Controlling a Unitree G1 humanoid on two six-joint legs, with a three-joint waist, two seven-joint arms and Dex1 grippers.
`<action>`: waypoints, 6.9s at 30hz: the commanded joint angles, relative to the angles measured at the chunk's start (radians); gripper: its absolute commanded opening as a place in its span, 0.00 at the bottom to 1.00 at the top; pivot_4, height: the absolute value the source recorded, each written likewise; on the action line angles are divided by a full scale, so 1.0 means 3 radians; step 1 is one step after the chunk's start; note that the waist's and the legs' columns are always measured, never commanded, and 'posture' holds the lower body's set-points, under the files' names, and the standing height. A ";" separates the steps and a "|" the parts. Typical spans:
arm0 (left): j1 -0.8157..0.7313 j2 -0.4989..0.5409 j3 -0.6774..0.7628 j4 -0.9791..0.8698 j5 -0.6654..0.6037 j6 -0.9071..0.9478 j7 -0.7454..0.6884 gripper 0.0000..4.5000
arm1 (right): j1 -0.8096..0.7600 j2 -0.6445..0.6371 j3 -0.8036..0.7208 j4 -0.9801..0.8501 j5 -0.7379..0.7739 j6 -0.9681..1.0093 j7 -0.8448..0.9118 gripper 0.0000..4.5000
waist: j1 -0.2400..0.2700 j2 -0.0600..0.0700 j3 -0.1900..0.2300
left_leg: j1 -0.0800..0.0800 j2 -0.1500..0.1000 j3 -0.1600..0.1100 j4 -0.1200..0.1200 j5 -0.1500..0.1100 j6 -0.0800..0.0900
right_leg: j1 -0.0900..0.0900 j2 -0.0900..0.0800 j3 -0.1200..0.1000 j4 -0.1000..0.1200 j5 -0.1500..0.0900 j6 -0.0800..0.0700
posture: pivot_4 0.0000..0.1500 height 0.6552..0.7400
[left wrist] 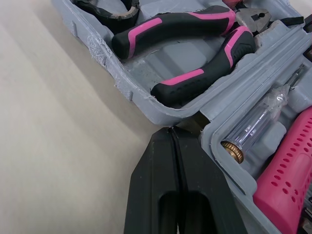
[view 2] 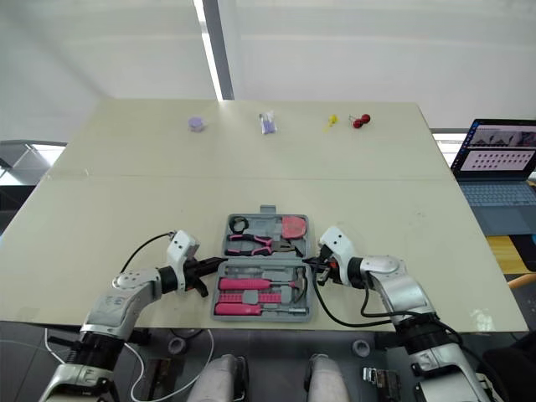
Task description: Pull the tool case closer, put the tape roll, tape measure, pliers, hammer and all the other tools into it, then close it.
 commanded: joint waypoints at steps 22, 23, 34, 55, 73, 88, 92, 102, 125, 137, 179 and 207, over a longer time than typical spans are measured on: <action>0.0076 0.0068 -0.0068 -0.0129 0.0025 -0.0064 -0.0178 0.00 | 0.0100 0.0060 0.0046 -0.0222 0.0045 -0.0003 0.0077 0.01 | -0.0002 0.0000 0.0000 | 0.0000 0.0000 -0.0001 0.0000 0.0000 0.0000 | 0.0001 0.0000 -0.0001 0.0000 0.0000 0.0000 | 1.00 1.00; 0.0078 0.0069 -0.0070 -0.0133 0.0024 -0.0064 -0.0184 0.00 | 0.0099 0.0063 0.0046 -0.0217 0.0042 -0.0008 0.0076 0.01 | -0.0002 0.0000 0.0000 | 0.0000 0.0000 -0.0001 0.0000 0.0000 0.0000 | 0.0001 0.0000 -0.0001 0.0000 0.0000 0.0000 | 1.00 1.00; 0.0145 0.0078 -0.0094 -0.0211 0.0023 -0.0045 -0.0213 0.00 | 0.0112 0.0067 0.0064 -0.0223 0.0021 -0.0016 0.0074 0.01 | -0.0003 0.0000 0.0000 | 0.0001 0.0000 -0.0001 0.0000 0.0000 0.0000 | 0.0001 0.0000 -0.0001 0.0000 0.0000 0.0000 | 1.00 1.00; 0.0200 0.0285 0.0183 0.0058 0.0021 -0.0292 -0.0222 0.00 | 0.0067 -0.0127 -0.0170 -0.0147 0.0046 -0.0009 0.0057 0.01 | -0.0007 0.0001 0.0000 | 0.0002 0.0000 -0.0003 0.0000 0.0003 -0.0001 | 0.0000 0.0000 -0.0002 0.0006 -0.0001 -0.0001 | 1.00 1.00; 0.1190 0.0870 -0.0168 -0.1230 -0.0316 -0.0271 -0.1146 0.00 | -0.1252 0.0121 -0.0862 0.1317 0.0703 0.1490 -0.0137 0.98 | -0.0016 0.0019 0.0012 | 0.0001 0.0002 0.0001 -0.0006 0.0003 -0.0002 | -0.0007 -0.0002 0.0003 0.0006 -0.0003 -0.0011 | 1.00 1.00; 0.1218 0.0898 -0.0383 -0.0912 0.0015 -0.0676 -0.1102 0.00 | -0.1656 0.0581 -0.0837 0.2205 0.0548 0.1204 -0.0226 0.98 | -0.0072 0.0024 0.0005 | 0.0009 0.0002 0.0003 -0.0010 0.0003 -0.0002 | -0.0001 -0.0004 0.0005 0.0003 -0.0002 -0.0008 | 1.00 1.00; 0.1205 0.0917 -0.0382 -0.0886 0.0021 -0.0708 -0.1098 0.00 | -0.1708 0.0674 -0.0883 0.2341 0.0582 0.1186 -0.0185 0.98 | -0.0093 0.0023 0.0005 | 0.0023 0.0002 0.0005 -0.0017 0.0003 -0.0002 | 0.0003 -0.0003 0.0008 0.0004 -0.0002 -0.0009 | 1.00 1.00; 0.1227 0.0941 -0.0359 -0.0876 -0.0004 -0.0745 -0.1091 0.00 | -0.1756 0.0735 -0.1009 0.2378 0.0665 0.1150 0.0068 0.98 | -0.0093 0.0025 0.0006 | 0.0045 0.0005 0.0008 -0.0031 0.0002 -0.0003 | 0.0003 -0.0001 0.0011 0.0000 -0.0005 -0.0013 | 1.00 1.00; 0.1349 0.0872 -0.0192 -0.0912 -0.0135 -0.0686 -0.0975 0.00 | -0.1665 0.0392 -0.1068 0.1621 0.0959 0.1174 0.0925 0.98 | -0.0093 0.0041 0.0017 | 0.0041 0.0005 0.0015 -0.0036 0.0001 -0.0006 | -0.0004 0.0000 0.0019 -0.0009 -0.0005 -0.0014 | 1.00 1.00; 0.1326 0.0792 -0.0166 -0.0863 -0.0158 -0.0694 -0.0959 0.00 | -0.1330 0.0249 -0.0798 0.0885 0.0964 0.1346 0.0860 0.98 | -0.0086 0.0041 0.0017 | 0.0042 0.0003 0.0015 -0.0039 0.0000 -0.0006 | -0.0004 -0.0002 0.0018 -0.0014 -0.0004 -0.0013 | 1.00 1.00; 0.1358 0.0870 -0.0201 -0.0779 -0.0113 -0.0803 -0.1024 0.00 | -0.1474 0.0669 -0.0772 0.1723 0.0736 0.1022 0.0806 0.98 | -0.0109 0.0047 0.0019 | 0.0045 0.0005 0.0016 -0.0060 0.0000 -0.0008 | -0.0006 0.0002 0.0021 -0.0026 -0.0002 -0.0019 | 1.00 1.00; 0.1499 0.0792 0.0067 -0.1090 -0.0380 -0.0553 -0.0870 0.00 | -0.1299 0.0287 -0.0569 0.0533 0.1086 0.1388 0.1265 0.98 | -0.0099 0.0043 0.0022 | 0.0044 0.0005 0.0012 -0.0062 0.0000 -0.0008 | -0.0011 0.0001 0.0023 -0.0029 -0.0002 -0.0018 | 1.00 1.00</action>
